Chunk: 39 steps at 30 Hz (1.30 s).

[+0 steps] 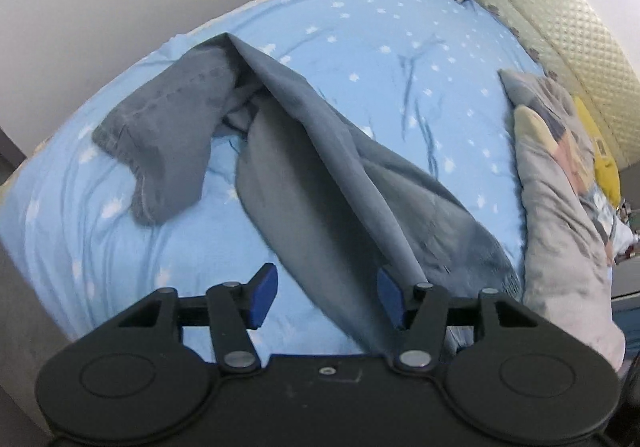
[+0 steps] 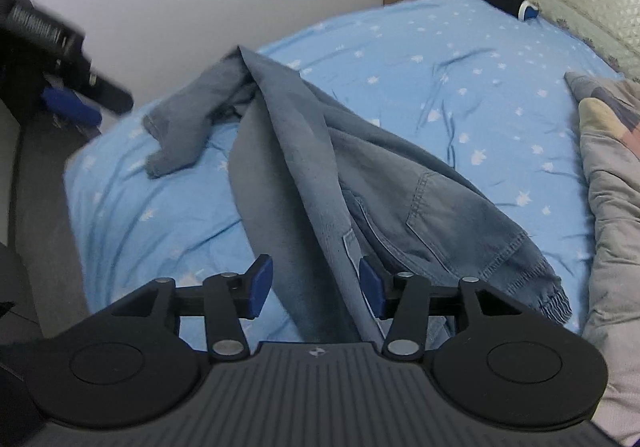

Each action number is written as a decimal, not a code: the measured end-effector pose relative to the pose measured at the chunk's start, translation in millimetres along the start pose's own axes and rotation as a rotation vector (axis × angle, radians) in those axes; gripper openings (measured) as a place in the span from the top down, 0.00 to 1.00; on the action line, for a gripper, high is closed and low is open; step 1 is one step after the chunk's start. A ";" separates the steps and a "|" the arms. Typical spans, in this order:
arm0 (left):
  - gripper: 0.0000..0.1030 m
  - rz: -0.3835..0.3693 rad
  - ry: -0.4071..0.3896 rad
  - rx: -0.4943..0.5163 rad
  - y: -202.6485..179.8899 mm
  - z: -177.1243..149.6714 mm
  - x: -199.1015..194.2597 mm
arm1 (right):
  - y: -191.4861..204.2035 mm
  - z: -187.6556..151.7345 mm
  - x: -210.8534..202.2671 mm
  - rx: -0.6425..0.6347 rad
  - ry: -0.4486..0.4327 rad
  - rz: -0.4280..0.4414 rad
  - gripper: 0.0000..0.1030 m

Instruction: Fold clothes

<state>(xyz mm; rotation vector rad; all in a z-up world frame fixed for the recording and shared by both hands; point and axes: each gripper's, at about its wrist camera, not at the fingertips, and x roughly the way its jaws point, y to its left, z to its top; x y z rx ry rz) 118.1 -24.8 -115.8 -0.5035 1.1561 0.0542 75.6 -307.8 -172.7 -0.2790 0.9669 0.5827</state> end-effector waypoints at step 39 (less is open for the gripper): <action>0.98 -0.140 0.075 -0.643 188.8 260.8 183.8 | 63.8 111.2 131.6 -0.131 0.245 -0.134 1.00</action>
